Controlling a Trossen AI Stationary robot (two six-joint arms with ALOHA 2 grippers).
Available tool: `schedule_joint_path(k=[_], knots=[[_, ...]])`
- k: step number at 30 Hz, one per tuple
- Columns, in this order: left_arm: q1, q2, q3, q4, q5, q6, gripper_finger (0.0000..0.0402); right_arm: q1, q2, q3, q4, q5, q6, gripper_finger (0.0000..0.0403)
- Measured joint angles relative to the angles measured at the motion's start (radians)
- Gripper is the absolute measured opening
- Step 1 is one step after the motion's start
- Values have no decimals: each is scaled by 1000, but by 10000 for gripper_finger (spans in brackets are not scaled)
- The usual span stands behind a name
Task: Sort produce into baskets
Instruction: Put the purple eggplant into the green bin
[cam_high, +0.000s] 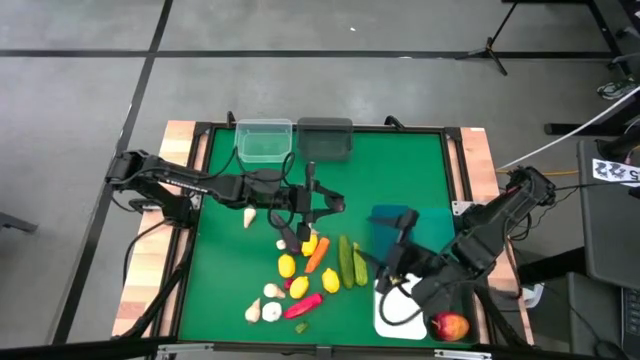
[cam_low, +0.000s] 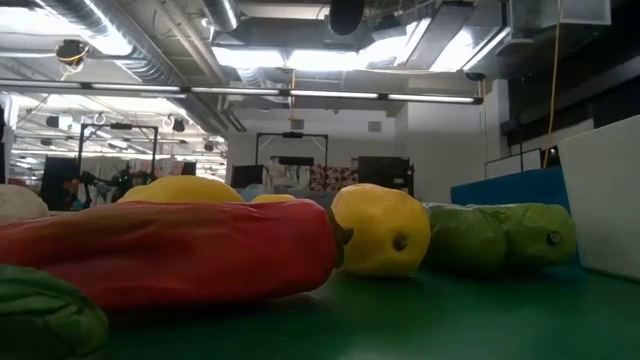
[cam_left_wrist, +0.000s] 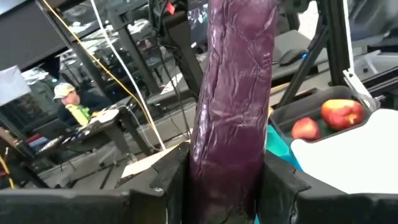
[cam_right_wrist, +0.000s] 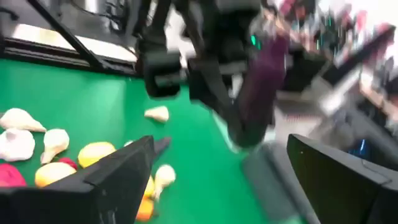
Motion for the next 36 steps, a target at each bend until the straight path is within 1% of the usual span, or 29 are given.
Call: schedule_joint_path(k=[2,5,7,8,10,13,16,18,21,23,25,28,29,30,32,36], knots=[[-3,0,0,7,4,-3,143,6,-3,-1,49,26,-104,366],[-11,0,0,40,6,2,143,4,-20,-13,85,27,-141,366],[-17,0,0,75,7,10,143,3,-40,-62,145,16,-187,366],[-18,0,0,91,8,12,143,3,-53,-85,151,10,-218,366],[-17,0,0,113,8,12,143,18,-91,-113,114,11,-219,366],[-16,-1,0,114,7,12,143,88,-227,-133,91,23,-161,366],[-14,-1,0,120,7,12,143,176,-373,-198,136,65,-139,366],[-14,-1,0,125,8,12,143,222,-462,-288,225,66,-174,366],[-13,-1,0,143,7,8,143,235,-575,-488,485,40,-302,366],[-13,-1,0,150,14,6,143,201,-629,-636,716,-9,-403,366],[-13,-1,0,149,24,-1,143,149,-655,-769,937,-40,-500,366],[-13,-1,0,149,26,-21,143,53,-664,-911,1241,-104,-622,366],[-13,1,0,151,26,-28,143,10,-657,-940,1308,-152,-633,366],[-13,2,0,149,26,-37,143,-34,-644,-957,1342,-213,-634,366],[-13,6,0,148,26,-44,143,-126,-607,-961,1349,-325,-602,366],[-13,15,0,146,26,-47,143,-268,-526,-918,1345,-492,-548,366]])
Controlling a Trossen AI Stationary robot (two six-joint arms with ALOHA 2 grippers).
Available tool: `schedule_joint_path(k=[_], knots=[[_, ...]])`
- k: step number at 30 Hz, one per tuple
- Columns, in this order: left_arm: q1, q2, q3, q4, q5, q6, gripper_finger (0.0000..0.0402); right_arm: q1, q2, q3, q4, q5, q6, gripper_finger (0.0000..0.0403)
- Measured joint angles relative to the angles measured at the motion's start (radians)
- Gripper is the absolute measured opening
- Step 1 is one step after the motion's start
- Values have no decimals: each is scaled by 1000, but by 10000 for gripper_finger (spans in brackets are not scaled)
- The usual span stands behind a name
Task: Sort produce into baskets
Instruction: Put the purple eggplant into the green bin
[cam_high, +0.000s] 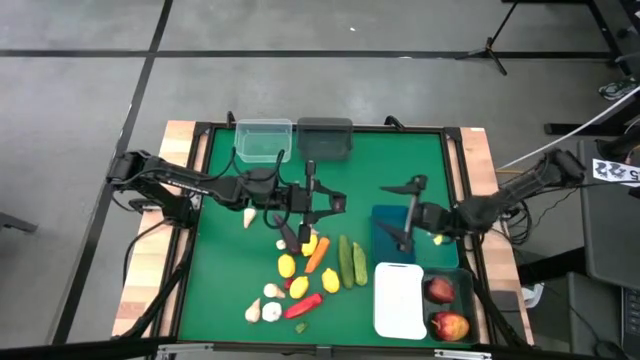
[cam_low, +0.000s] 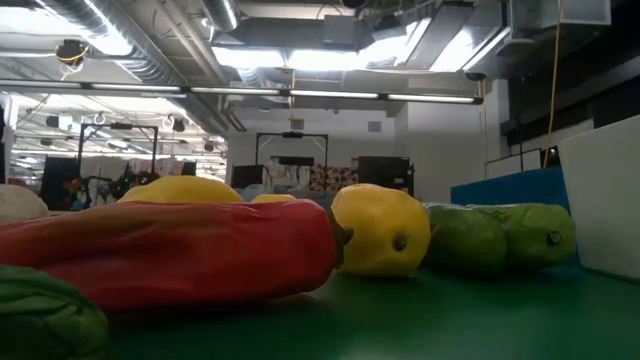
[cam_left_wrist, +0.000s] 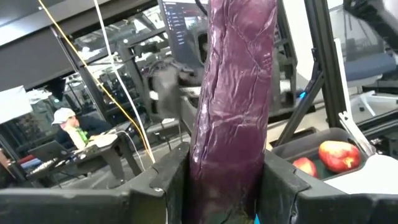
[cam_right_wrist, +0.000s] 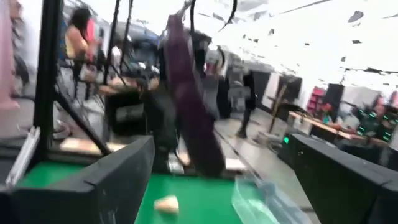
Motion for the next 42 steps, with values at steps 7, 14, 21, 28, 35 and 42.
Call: schedule_joint_path(k=[7,14,21,28,35,42], knots=[[4,27,0,-3,0,-3,143,-142,140,108,-3,-278,74,366],[17,44,0,5,0,-10,143,-177,259,190,-14,-392,98,366],[19,57,0,3,-1,-19,143,-182,307,202,7,-318,100,363],[19,65,0,5,-1,-18,143,-181,305,202,5,-292,92,264],[18,65,0,-1,4,-20,143,-181,305,202,-5,-260,89,101],[16,64,0,-19,-1,25,152,-180,305,202,-10,-257,90,90]])
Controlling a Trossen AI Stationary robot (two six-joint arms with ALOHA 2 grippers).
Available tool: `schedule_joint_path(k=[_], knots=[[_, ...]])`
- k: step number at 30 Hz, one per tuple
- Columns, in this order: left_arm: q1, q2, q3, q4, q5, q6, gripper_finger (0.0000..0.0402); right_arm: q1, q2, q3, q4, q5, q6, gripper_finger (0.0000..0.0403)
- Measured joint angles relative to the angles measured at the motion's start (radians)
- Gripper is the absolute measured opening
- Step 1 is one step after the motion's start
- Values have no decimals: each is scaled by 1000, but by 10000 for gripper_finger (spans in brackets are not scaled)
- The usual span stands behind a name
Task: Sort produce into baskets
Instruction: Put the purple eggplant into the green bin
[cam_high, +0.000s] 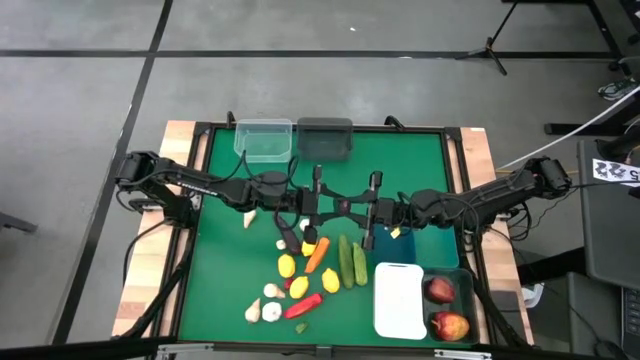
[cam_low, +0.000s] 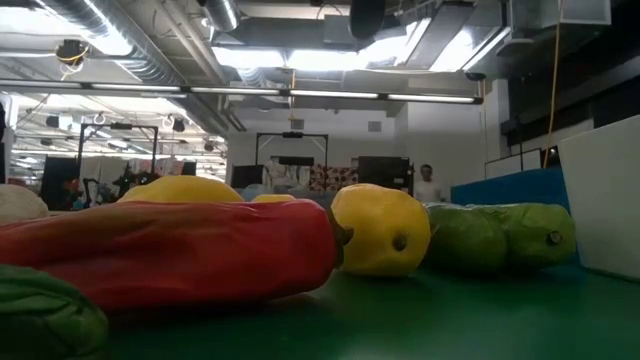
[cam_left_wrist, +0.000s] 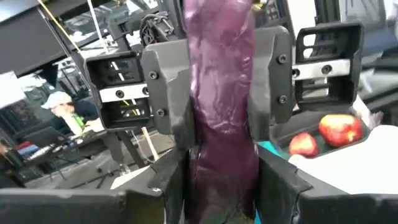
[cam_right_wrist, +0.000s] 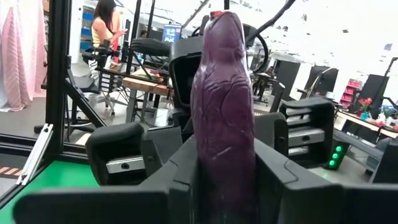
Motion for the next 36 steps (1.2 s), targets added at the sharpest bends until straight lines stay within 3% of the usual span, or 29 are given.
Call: schedule_joint_path(k=[7,10,15,19,25,32,36], knots=[[0,-43,0,-230,-92,45,216,1,-37,-1,-52,31,34,119],[0,-66,0,-319,-133,38,240,1,-50,0,-105,48,45,112],[4,-84,0,-446,-206,-9,261,34,-137,0,-439,149,218,92],[4,-84,0,-519,-228,-41,262,90,-218,0,-828,206,493,107],[4,-84,0,-566,-228,-107,262,190,-314,0,-1363,238,1090,121],[4,-84,0,-571,-228,-112,263,326,-329,0,-1618,247,1738,109],[4,-84,0,-571,-228,-112,263,393,-318,0,-1730,249,1952,115]])
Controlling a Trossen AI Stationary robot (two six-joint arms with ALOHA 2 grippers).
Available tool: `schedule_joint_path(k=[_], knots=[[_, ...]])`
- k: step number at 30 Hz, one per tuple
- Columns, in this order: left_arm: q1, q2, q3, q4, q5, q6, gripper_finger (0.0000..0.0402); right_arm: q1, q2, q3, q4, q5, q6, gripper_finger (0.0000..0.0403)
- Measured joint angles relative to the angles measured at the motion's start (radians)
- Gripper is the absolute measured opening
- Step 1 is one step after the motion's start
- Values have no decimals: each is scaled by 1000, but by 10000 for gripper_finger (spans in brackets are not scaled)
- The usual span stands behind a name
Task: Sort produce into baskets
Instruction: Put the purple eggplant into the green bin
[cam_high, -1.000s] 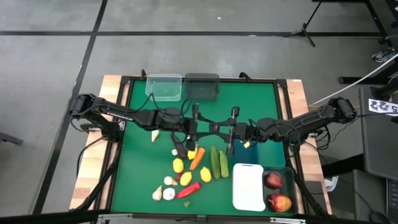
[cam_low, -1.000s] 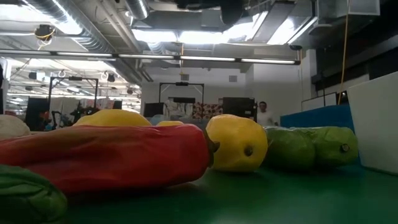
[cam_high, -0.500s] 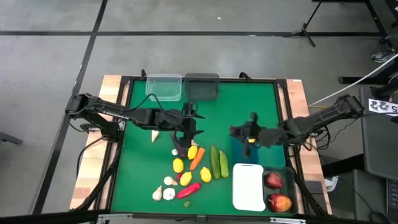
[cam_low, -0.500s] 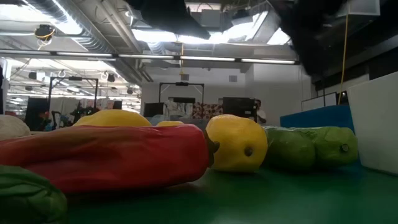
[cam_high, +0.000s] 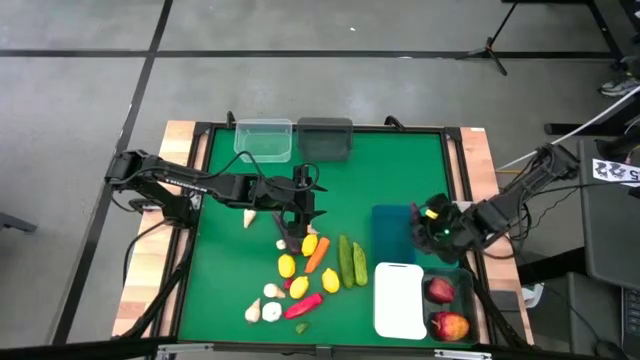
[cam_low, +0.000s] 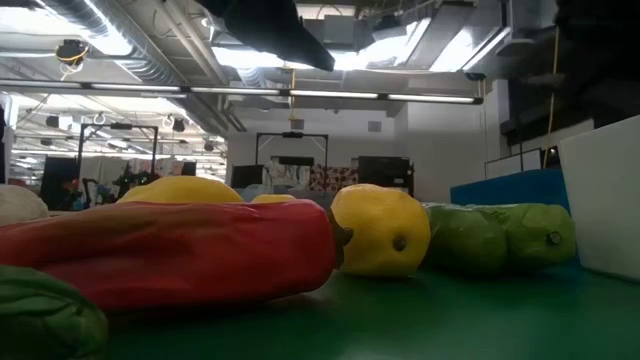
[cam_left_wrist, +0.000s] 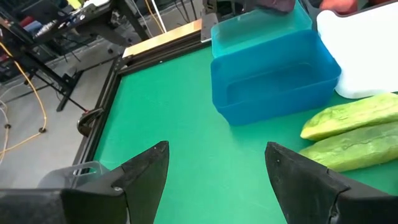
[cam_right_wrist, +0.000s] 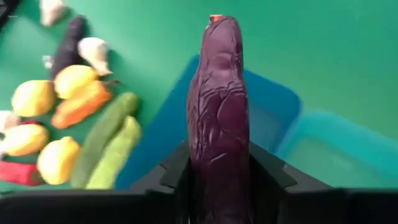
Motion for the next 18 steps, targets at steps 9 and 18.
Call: schedule_joint_path(k=[9,18], knots=[[0,0,0,0,0,-13,263,68,38,0,-207,-119,230,121],[0,0,0,0,1,-26,263,66,61,0,-211,-214,196,173]])
